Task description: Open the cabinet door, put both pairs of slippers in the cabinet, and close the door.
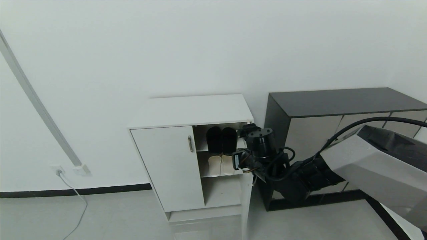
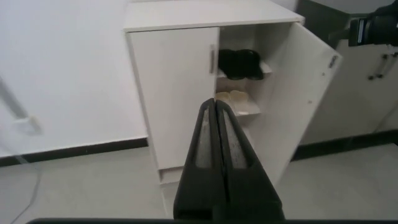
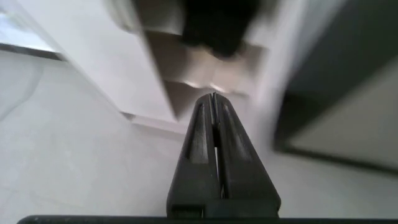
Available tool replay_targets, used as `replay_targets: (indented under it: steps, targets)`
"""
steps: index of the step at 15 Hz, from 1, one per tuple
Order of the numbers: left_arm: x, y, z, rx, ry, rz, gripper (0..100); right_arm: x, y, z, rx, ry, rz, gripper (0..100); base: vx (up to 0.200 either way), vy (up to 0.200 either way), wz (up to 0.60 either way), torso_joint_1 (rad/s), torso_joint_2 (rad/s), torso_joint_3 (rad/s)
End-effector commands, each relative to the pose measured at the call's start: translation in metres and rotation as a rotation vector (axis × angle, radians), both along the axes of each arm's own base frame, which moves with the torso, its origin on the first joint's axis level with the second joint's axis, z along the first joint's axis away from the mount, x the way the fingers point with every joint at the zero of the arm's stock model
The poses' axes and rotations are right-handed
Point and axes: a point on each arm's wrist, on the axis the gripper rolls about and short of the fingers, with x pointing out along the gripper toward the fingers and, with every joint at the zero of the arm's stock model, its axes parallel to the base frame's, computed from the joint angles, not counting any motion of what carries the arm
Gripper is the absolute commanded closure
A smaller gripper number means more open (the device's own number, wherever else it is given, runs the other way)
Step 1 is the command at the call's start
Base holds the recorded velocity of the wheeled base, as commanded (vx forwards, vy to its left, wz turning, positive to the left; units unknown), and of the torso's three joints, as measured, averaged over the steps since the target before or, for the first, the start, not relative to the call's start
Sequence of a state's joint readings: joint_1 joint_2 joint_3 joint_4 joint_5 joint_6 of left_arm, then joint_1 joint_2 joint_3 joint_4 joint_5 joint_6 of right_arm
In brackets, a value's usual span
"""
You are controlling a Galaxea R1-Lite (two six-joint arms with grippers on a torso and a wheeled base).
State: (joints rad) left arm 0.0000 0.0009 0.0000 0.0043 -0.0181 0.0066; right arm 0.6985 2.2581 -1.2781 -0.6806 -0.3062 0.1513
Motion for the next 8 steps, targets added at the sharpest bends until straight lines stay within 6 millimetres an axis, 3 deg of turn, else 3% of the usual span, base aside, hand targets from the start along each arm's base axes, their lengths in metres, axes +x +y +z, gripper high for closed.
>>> replay_targets:
  steps: [1, 4, 8]
  targets:
    - [0.000, 0.000, 0.000, 0.001, 0.001, -0.002, 100, -0.002, -0.004, -0.002, -0.004, -0.011, -0.001, 100, 0.000, 0.000, 0.00, 0.000, 0.00, 0.000]
    - [0.000, 0.000, 0.000, 0.004, 0.001, -0.002, 100, -0.002, -0.017, 0.013, 0.004, -0.022, -0.023, 100, 0.000, 0.000, 0.00, 0.000, 0.00, 0.000]
    - [0.000, 0.000, 0.000, 0.006, 0.001, -0.003, 100, -0.002, -0.037, 0.019, -0.031, 0.023, -0.061, 100, 0.200, 0.000, 0.00, 0.002, 0.00, 0.001]
